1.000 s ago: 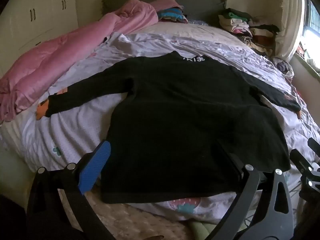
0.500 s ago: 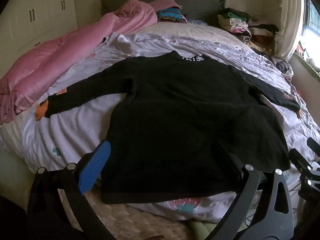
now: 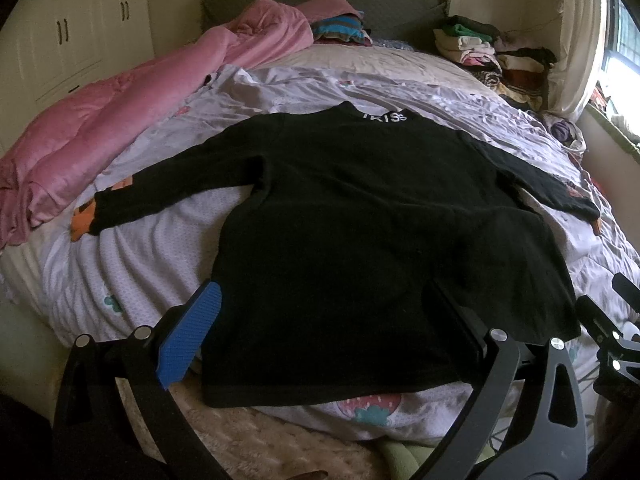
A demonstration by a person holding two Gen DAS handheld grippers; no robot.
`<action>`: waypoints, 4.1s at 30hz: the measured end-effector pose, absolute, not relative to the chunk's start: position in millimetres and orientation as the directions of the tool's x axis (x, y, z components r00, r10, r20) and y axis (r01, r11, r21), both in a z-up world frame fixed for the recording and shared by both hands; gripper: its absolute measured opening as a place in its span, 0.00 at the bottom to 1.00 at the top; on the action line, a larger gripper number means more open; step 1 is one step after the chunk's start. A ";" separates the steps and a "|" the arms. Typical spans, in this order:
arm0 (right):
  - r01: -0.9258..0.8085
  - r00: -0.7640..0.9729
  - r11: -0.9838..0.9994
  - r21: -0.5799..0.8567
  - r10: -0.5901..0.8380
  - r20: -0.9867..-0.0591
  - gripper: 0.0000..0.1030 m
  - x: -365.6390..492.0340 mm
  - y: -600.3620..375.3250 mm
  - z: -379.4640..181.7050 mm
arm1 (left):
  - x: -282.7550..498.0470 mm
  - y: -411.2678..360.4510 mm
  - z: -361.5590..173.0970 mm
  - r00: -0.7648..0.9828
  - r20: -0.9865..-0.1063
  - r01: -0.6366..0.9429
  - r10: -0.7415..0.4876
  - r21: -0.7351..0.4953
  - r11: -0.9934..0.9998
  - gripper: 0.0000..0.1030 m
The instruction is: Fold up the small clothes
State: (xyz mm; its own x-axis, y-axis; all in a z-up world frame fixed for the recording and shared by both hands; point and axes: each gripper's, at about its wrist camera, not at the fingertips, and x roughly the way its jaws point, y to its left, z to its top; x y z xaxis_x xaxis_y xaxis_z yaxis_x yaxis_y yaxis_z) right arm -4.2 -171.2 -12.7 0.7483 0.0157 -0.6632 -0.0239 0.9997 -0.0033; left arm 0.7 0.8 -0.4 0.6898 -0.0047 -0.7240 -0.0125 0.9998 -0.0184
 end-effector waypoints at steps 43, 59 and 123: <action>-0.043 0.760 0.999 -0.009 0.027 -0.649 0.96 17.5 -155.5 -1.2 | 12.8 -1.1 5.8 0.692 -0.722 -0.030 0.010 -0.016 0.999 0.91; -0.054 0.779 0.998 0.031 0.062 -0.624 0.96 65.4 -155.6 12.5 | 62.0 5.9 16.7 0.679 -0.733 -0.060 0.035 -0.009 0.998 0.91; 0.608 0.629 0.753 0.251 -0.265 -0.731 0.96 180.8 -410.1 -43.8 | 261.5 -78.0 -25.4 0.621 -0.779 0.065 -0.089 -0.062 0.996 0.91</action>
State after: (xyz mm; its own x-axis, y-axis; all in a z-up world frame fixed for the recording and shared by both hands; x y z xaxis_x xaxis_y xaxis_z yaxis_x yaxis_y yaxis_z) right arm 180.8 -410.1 -43.8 0.6293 -0.2649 -0.7307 0.6085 0.7528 0.2511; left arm 261.5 -78.0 -25.4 0.6207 -0.0887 -0.7790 0.0646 0.9960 -0.0619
